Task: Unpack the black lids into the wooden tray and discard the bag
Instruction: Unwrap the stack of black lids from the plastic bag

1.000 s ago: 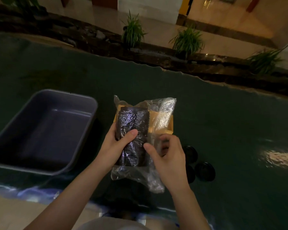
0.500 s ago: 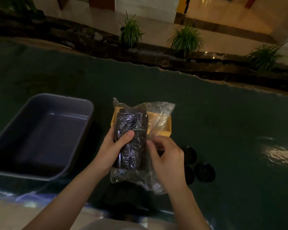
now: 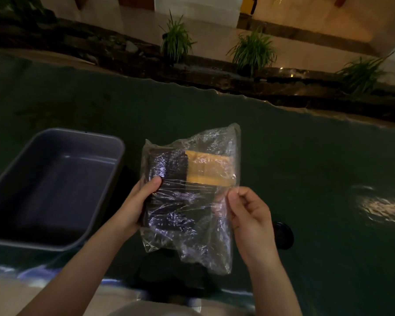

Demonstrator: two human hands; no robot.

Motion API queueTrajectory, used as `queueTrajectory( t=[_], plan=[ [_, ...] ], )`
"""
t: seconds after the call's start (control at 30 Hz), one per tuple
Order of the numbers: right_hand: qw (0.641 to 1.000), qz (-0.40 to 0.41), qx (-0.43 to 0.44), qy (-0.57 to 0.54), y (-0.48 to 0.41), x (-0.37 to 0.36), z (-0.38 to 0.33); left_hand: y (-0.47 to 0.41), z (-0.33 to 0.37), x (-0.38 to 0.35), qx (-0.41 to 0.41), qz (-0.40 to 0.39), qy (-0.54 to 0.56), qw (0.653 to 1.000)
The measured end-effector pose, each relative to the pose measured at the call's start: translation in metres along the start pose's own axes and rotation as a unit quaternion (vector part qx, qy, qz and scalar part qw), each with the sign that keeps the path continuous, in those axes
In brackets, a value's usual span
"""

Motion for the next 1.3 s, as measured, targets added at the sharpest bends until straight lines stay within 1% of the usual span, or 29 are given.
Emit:
queueTrajectory(
  t=[0.1, 0.2, 0.27, 0.37, 0.4, 0.43, 0.47, 0.53, 0.57, 0.6, 0.67, 0.7, 0.77, 0.83, 0.9, 0.97, 1.07, 1.17, 1.23, 1.3],
  plan=[
    [0.997, -0.005, 0.043, 0.063, -0.005, -0.001, 0.004, -0.007, -0.011, 0.008, 0.062, -0.025, 0.002, 0.998],
    [0.995, -0.037, 0.034, 0.085, -0.009, -0.008, 0.014, -0.016, -0.027, 0.020, 0.111, -0.033, 0.007, 0.993],
    [0.995, -0.044, 0.010, 0.092, -0.012, -0.013, 0.025, -0.023, -0.039, 0.026, 0.118, 0.000, -0.003, 0.993],
    [0.996, -0.041, -0.049, 0.056, -0.012, -0.023, 0.044, -0.025, -0.054, 0.030, 0.110, 0.054, -0.030, 0.992],
    [0.996, -0.037, -0.067, 0.041, -0.011, -0.026, 0.049, -0.023, -0.056, 0.028, 0.104, 0.066, -0.057, 0.991],
    [0.996, -0.034, -0.081, 0.034, -0.010, -0.028, 0.055, -0.020, -0.057, 0.025, 0.088, 0.079, -0.109, 0.987],
    [0.995, -0.031, -0.089, 0.040, -0.009, -0.029, 0.060, -0.017, -0.057, 0.023, 0.053, 0.097, -0.185, 0.977],
    [0.993, -0.024, -0.091, 0.077, -0.007, -0.030, 0.071, -0.011, -0.055, 0.016, -0.047, 0.127, -0.340, 0.931],
    [0.991, -0.021, -0.088, 0.096, -0.006, -0.030, 0.076, -0.008, -0.054, 0.010, -0.082, 0.113, -0.380, 0.914],
    [0.990, -0.021, -0.083, 0.111, -0.005, -0.030, 0.081, -0.005, -0.055, 0.003, -0.090, 0.076, -0.377, 0.919],
    [0.989, -0.021, -0.073, 0.129, -0.002, -0.029, 0.089, 0.001, -0.061, -0.009, -0.071, -0.005, -0.318, 0.945],
    [0.988, -0.016, -0.067, 0.138, -0.002, -0.028, 0.092, 0.004, -0.063, -0.013, -0.063, -0.016, -0.288, 0.955],
    [0.985, -0.006, -0.047, 0.169, -0.001, -0.022, 0.096, 0.006, -0.067, -0.016, -0.058, -0.008, -0.242, 0.968],
    [0.975, -0.001, -0.028, 0.220, 0.000, -0.014, 0.101, 0.007, -0.070, -0.017, -0.060, -0.009, -0.216, 0.974],
    [0.965, -0.004, -0.026, 0.259, 0.001, -0.009, 0.107, 0.007, -0.074, -0.017, -0.058, -0.016, -0.228, 0.972],
    [0.963, -0.007, -0.033, 0.266, 0.005, -0.007, 0.111, 0.006, -0.077, -0.016, -0.056, -0.012, -0.247, 0.967],
    [0.963, 0.015, -0.045, 0.267, 0.011, -0.007, 0.115, 0.004, -0.078, -0.016, -0.072, -0.004, -0.277, 0.958],
    [0.950, 0.030, 0.002, 0.312, 0.013, -0.010, 0.112, 0.005, -0.076, -0.019, -0.112, 0.003, -0.301, 0.947],
    [0.945, 0.032, 0.035, 0.323, 0.012, -0.014, 0.106, 0.005, -0.073, -0.020, -0.141, 0.002, -0.309, 0.940],
    [0.944, 0.026, 0.045, 0.325, 0.011, -0.019, 0.103, 0.004, -0.069, -0.018, -0.145, -0.007, -0.293, 0.945]
  ],
)
Point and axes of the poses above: each hand's wrist, its own y-axis away from the middle knuckle, its own x-axis out of the back of the hand, z = x × y, the point moved 2 cm from there along -y, towards the middle knuckle, and after that the axes turned 4 degrees about z, right-handed, at the moved point
